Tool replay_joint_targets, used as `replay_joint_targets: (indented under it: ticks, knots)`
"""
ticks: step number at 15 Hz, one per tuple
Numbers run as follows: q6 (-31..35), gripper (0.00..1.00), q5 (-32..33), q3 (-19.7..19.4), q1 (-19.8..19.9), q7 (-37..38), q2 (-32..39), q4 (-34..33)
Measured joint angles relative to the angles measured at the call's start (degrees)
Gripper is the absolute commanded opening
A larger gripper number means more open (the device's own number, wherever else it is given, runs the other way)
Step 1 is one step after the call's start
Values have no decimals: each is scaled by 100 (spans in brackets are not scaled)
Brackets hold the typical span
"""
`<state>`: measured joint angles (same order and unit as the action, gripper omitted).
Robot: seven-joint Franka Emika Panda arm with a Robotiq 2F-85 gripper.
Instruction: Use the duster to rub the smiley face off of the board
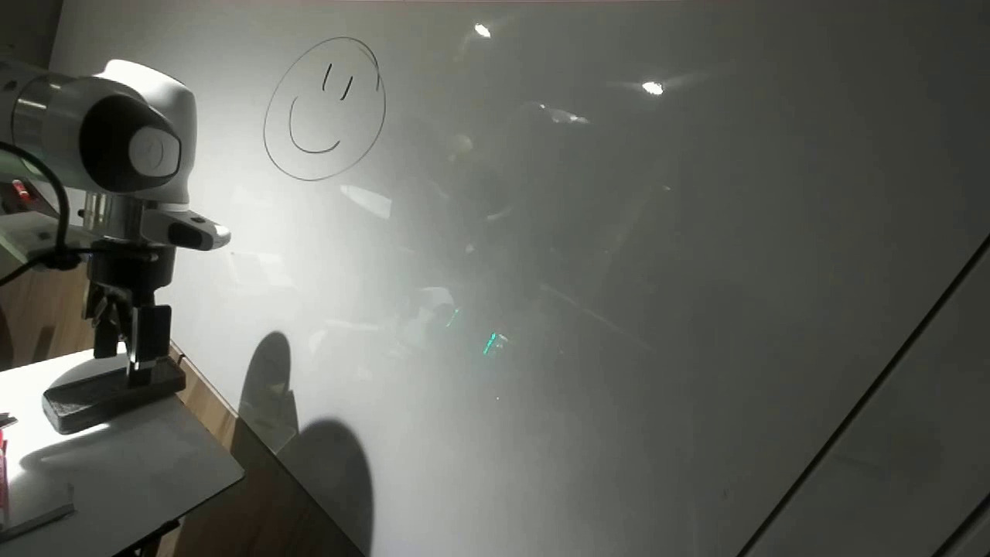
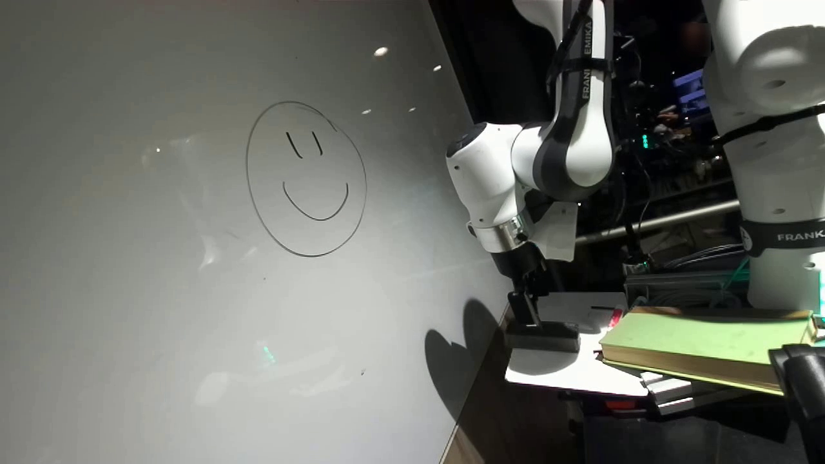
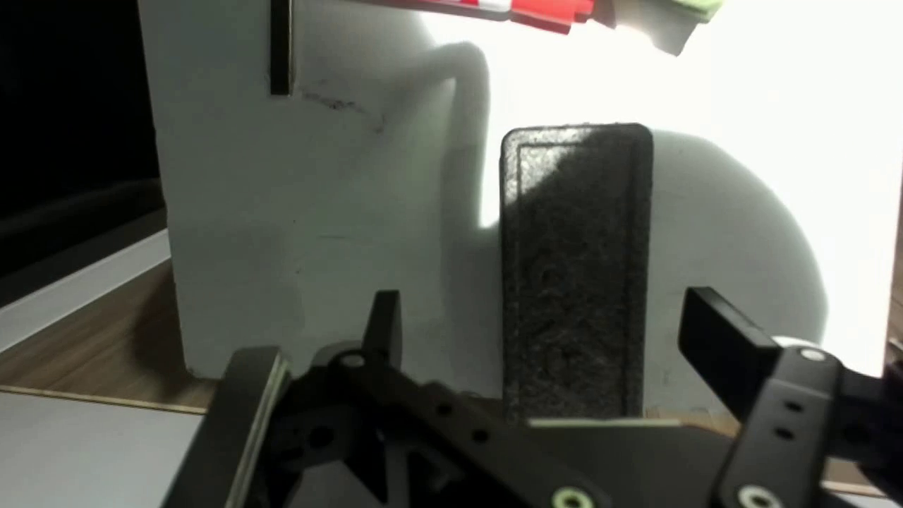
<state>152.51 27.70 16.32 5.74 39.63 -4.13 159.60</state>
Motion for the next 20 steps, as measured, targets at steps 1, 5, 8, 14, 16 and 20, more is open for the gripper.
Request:
replay_joint_targets:
  ticks: [1, 5, 8, 14, 16, 20]
  knots:
    - [19, 100, -2, 0, -9, 0, 108, -1]
    - [248, 100, -11, -19, 14, -1, 538, -6]
    - [490, 100, -10, -68, 63, -23, 727, -25]
    - [626, 92, 1, -115, 175, -90, 752, -86]
    - [626, 68, 1, -118, 192, -94, 755, -93]
    - [626, 35, -8, -116, 192, -95, 764, -93]
